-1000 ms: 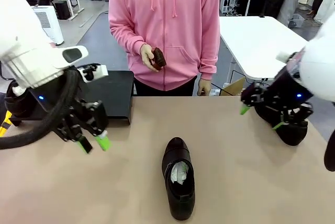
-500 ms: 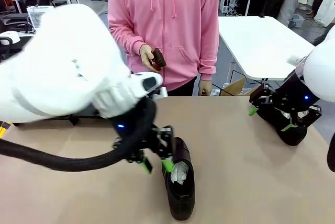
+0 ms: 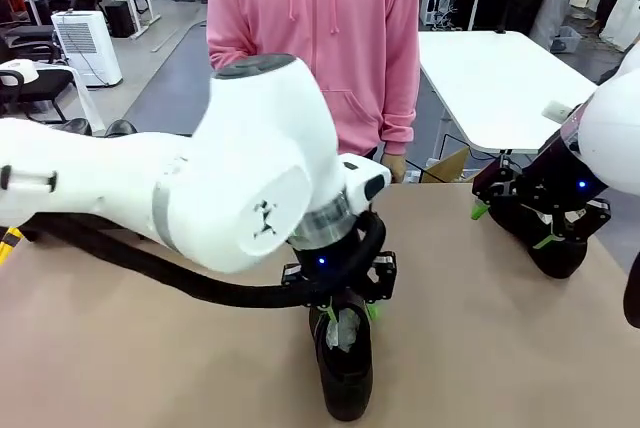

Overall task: Organize the shoes by placing them on the stand.
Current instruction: Place the Shoe from the middle of the table onto the Shoes Stand.

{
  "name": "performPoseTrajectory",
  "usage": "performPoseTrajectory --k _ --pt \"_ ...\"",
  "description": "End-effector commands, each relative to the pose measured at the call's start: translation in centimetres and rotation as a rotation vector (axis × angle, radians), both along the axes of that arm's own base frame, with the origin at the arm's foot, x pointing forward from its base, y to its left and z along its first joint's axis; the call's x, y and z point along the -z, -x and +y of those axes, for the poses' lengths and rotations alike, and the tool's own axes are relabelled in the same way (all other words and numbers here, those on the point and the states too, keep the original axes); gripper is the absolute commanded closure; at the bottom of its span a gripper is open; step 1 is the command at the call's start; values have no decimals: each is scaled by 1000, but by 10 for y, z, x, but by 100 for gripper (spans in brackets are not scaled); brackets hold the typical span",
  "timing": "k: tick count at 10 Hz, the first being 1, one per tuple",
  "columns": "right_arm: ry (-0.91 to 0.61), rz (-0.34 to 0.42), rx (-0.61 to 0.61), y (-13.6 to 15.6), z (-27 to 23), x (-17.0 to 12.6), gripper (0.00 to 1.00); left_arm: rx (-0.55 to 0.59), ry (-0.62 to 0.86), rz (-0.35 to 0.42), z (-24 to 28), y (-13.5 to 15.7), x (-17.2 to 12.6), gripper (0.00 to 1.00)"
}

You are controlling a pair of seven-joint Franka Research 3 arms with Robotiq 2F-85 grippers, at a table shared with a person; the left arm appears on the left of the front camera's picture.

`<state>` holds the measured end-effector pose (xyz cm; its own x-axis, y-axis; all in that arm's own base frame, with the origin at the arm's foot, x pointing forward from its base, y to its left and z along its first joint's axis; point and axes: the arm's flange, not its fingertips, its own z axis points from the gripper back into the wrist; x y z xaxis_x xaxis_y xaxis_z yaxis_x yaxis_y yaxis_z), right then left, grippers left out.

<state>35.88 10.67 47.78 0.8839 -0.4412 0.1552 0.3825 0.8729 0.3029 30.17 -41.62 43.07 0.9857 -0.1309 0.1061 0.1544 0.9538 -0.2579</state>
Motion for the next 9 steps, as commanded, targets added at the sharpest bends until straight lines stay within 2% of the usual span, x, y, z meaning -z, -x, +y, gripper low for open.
performPoseTrajectory --k 1,4,9 --pt "-12 1 -13 -1 -1 -1 0 -49 -73 -45 -25 5 10 48" --pt "-12 1 -13 -1 -1 -1 0 -59 -92 -50 -38 17 21 48" --pt "-12 1 -13 -1 -1 -1 0 -77 -134 -43 -53 5 47 48"
